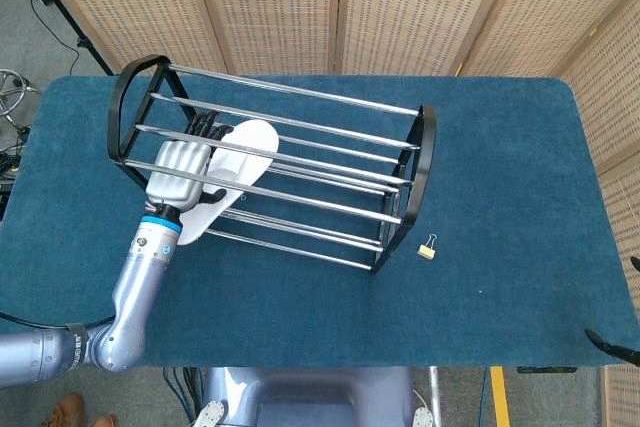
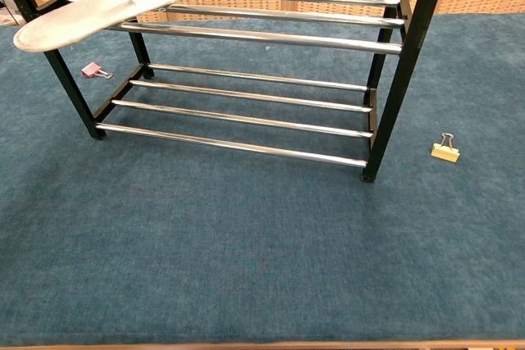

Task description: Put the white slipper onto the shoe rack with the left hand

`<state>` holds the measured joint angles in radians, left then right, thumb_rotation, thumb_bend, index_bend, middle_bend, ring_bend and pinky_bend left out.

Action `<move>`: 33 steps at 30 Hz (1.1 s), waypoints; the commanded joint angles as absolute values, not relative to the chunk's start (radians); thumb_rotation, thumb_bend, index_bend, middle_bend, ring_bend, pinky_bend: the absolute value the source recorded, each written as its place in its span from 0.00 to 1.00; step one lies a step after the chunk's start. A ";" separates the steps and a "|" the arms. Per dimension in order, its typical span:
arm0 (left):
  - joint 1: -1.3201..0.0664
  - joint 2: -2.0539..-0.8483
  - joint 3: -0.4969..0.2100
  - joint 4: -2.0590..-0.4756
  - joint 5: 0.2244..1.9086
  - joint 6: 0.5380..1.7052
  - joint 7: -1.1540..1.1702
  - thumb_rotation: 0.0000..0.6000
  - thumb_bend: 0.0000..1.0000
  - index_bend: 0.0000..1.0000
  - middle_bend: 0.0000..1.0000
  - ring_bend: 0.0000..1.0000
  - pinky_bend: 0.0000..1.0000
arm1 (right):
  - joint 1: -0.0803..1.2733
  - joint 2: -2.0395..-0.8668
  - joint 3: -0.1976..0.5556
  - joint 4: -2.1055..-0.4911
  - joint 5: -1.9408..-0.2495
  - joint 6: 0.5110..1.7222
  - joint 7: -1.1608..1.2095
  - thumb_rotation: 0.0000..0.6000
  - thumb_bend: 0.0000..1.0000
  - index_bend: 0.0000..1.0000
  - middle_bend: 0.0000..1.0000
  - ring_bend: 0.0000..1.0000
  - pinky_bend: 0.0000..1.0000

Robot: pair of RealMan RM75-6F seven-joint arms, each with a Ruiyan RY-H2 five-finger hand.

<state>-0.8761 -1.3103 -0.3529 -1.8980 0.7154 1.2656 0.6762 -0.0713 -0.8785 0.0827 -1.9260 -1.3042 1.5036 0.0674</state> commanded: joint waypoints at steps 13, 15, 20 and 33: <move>-0.808 -1.260 -0.281 -1.999 0.864 1.280 0.582 1.00 0.13 0.20 0.06 0.06 0.37 | -0.071 -0.881 0.081 -1.929 -1.309 1.507 0.058 1.00 0.00 0.00 0.00 0.00 0.00; -0.800 -1.252 -0.271 -2.013 0.890 1.279 0.571 1.00 0.13 0.20 0.06 0.06 0.37 | -0.071 -0.882 0.080 -1.930 -1.310 1.507 0.056 1.00 0.00 0.00 0.00 0.00 0.00; -0.780 -1.217 -0.239 -2.062 0.951 1.265 0.556 1.00 0.13 0.20 0.06 0.06 0.37 | -0.072 -0.883 0.079 -1.932 -1.312 1.509 0.053 1.00 0.00 0.00 0.00 0.00 0.00; -0.722 -1.052 -0.110 -2.108 1.294 1.088 0.318 1.00 0.13 0.20 0.06 0.05 0.35 | -0.075 -0.886 0.075 -1.937 -1.323 1.517 0.044 1.00 0.00 0.00 0.00 0.00 0.00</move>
<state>-0.7373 -1.0876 -0.1426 -2.1144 1.2239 1.1317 0.3791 -0.0747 -0.8854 0.0754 -1.9366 -1.3228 1.5166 0.0446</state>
